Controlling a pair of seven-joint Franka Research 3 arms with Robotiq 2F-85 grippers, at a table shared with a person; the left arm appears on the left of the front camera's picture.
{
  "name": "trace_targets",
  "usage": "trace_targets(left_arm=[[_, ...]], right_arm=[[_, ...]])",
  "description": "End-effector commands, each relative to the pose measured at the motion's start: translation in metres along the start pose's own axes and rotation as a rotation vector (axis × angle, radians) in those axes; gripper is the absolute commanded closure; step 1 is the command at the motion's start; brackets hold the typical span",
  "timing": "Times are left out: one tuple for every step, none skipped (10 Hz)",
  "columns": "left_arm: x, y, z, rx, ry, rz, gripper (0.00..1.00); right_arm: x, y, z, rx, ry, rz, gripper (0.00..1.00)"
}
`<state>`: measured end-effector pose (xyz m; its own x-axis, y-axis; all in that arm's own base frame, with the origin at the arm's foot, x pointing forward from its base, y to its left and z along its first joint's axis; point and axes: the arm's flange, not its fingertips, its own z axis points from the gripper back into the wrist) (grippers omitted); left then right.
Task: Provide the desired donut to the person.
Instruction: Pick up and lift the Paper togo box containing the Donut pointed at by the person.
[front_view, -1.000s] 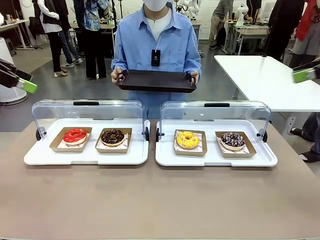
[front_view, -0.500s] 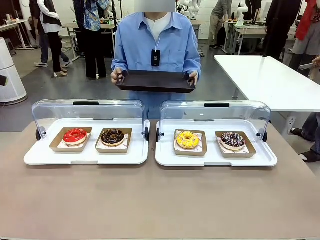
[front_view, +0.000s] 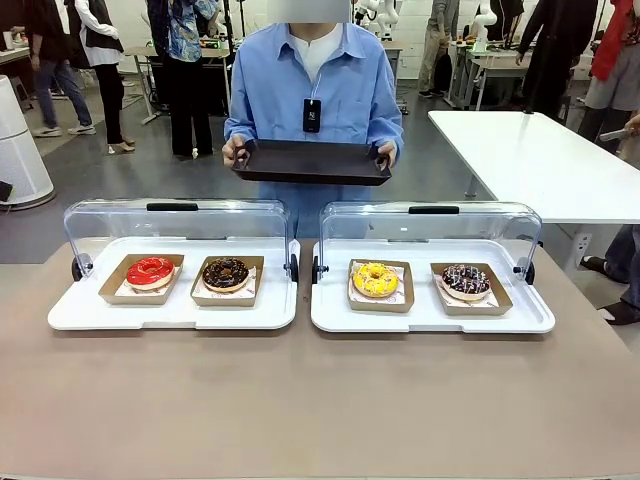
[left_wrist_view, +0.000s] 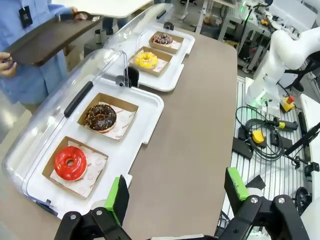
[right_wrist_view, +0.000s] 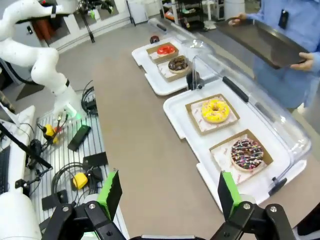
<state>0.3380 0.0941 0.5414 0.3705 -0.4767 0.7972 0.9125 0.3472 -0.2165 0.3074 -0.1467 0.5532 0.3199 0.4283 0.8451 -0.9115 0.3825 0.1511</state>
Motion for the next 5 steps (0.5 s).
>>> trace_targets(left_arm=[[0.0004, -0.0041, 0.0055, -0.002, 0.012, -0.047, 0.0], [-0.0001, -0.0057, 0.0047, -0.002, 0.037, -0.068, 0.0], [-0.0005, -0.0086, 0.0034, -0.006, 0.054, -0.091, 0.0], [-0.0009, -0.0097, 0.0025, -0.007, 0.06, -0.102, 0.0], [-0.0007, -0.0096, 0.0015, -0.004, 0.063, -0.109, 0.0]], right_arm=[[0.0017, -0.0028, 0.0032, 0.005, 0.017, 0.018, 0.0], [0.0007, -0.0037, 0.0016, 0.008, 0.024, 0.014, 0.0], [0.0005, -0.0044, 0.001, 0.009, 0.028, 0.012, 0.0], [0.0009, -0.0044, 0.0006, 0.009, 0.031, 0.012, 0.0], [0.0018, -0.0045, -0.0001, 0.008, 0.034, 0.009, 0.0]])
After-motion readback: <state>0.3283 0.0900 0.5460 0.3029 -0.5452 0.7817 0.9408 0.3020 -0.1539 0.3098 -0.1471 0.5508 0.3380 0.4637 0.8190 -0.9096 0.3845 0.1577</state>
